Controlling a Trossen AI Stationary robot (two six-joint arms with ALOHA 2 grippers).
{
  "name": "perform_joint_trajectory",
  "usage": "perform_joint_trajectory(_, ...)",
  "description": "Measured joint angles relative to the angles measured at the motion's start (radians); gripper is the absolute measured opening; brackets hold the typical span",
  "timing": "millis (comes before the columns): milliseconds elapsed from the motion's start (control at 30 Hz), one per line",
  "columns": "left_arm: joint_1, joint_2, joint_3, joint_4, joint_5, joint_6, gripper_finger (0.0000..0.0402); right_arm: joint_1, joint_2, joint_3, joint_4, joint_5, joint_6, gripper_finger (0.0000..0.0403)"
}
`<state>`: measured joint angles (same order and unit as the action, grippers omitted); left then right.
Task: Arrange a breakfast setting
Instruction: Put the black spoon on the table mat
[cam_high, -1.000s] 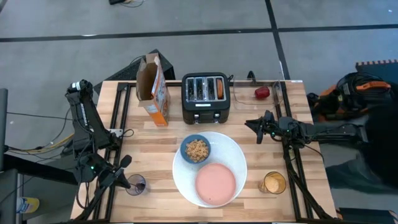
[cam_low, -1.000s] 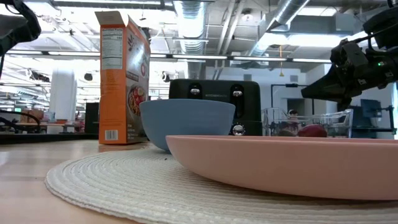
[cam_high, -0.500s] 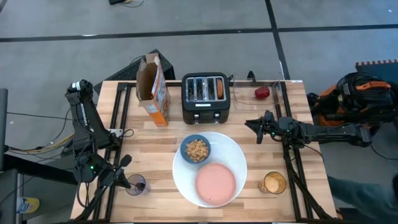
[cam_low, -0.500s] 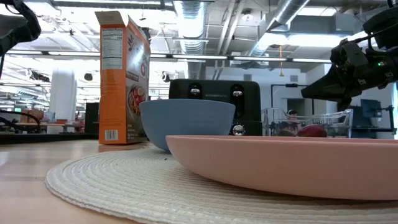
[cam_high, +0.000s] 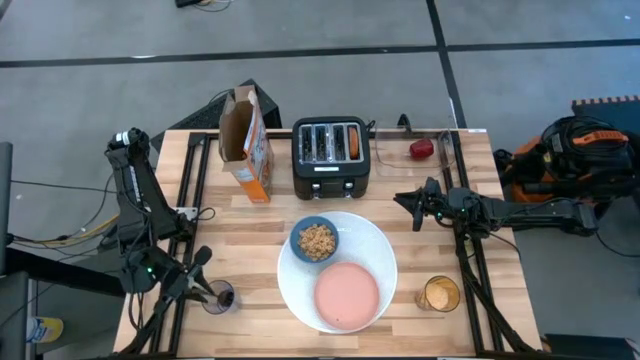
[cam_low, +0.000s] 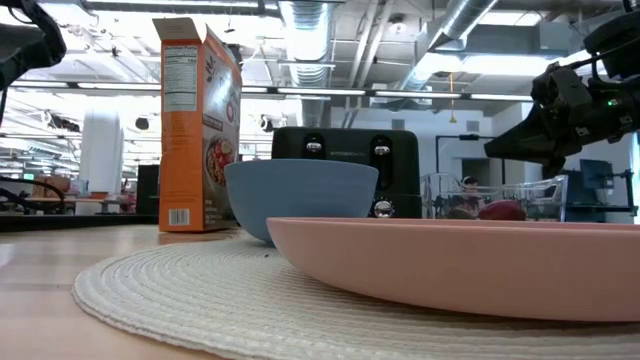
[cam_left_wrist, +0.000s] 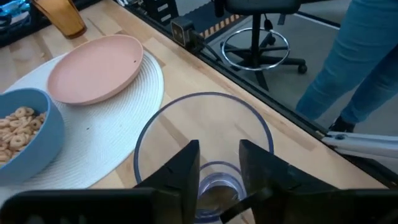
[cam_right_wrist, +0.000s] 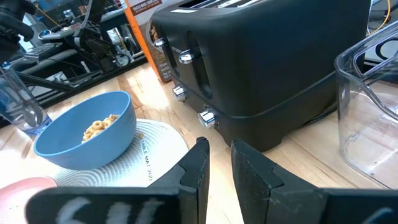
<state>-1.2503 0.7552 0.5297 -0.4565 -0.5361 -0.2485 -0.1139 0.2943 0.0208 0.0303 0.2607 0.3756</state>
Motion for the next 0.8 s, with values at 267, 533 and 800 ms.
perform_joint_trajectory(267, 0.000, -0.045, 0.000, -0.061, 0.036, 0.058, 0.0098, 0.000, 0.000, 0.000, 0.000, 0.000, 0.000, 0.0091)
perform_joint_trajectory(533, 0.000, -0.094, 0.000, -0.086, 0.062, 0.061, 0.0050, 0.000, 0.000, 0.000, 0.000, 0.000, 0.000, 0.0091)
perform_joint_trajectory(800, 0.000, -0.095, 0.000, -0.074, 0.059, 0.070, 0.0004, 0.000, 0.000, 0.000, 0.000, 0.000, 0.000, 0.0091)
